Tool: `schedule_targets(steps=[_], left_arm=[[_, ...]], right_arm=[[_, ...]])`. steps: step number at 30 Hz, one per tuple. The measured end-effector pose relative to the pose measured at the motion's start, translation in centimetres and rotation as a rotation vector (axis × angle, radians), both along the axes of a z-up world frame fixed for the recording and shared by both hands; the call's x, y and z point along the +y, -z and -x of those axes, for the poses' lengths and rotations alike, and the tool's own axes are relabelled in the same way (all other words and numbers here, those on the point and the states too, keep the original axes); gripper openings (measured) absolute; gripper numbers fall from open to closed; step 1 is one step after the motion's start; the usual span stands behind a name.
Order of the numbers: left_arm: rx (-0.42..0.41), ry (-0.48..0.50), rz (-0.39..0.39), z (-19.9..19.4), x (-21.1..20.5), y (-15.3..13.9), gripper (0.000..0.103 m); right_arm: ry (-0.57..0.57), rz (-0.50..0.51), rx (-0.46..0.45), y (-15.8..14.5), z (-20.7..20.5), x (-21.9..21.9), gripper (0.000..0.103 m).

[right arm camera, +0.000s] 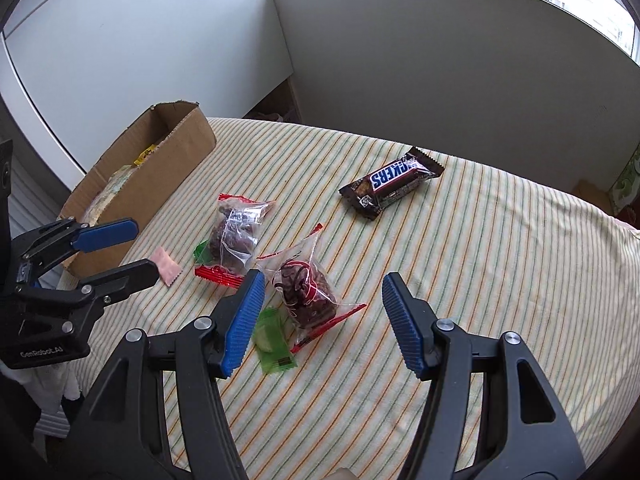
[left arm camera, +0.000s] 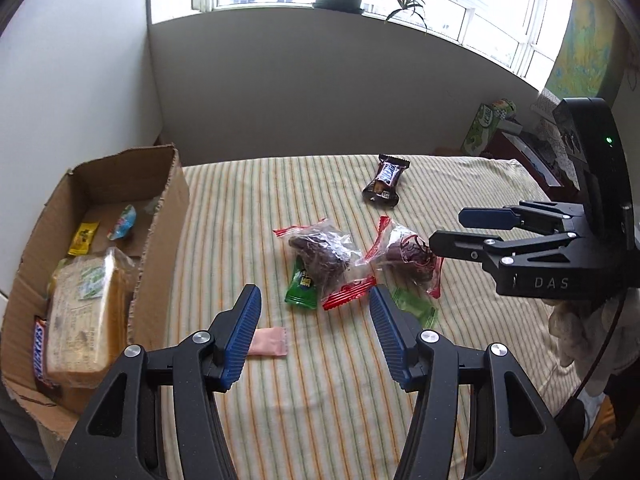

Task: Organize snacks
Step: 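Grasp a clear bag of dried food with the left tool while the right tool grasps the other bag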

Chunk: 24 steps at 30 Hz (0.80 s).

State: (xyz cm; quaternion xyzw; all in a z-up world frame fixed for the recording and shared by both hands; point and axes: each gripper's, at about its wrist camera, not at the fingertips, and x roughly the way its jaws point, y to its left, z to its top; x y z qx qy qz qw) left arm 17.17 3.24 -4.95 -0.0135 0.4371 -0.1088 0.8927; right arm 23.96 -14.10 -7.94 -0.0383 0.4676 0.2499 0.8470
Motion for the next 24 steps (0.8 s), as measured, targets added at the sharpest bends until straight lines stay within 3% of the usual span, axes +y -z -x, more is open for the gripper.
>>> schedule_targets(steps=[19, 24], left_arm=[[0.092, -0.023, 0.005, -5.3, -1.3, 3.8, 0.056], [0.089, -0.011, 0.026, -5.5, -1.4, 3.8, 0.040]], right_arm=[[-0.083, 0.027, 0.031, 2.9, -0.5, 1.9, 0.064], [-0.086, 0.028, 0.048, 3.5, -0.5, 2.1, 0.064]])
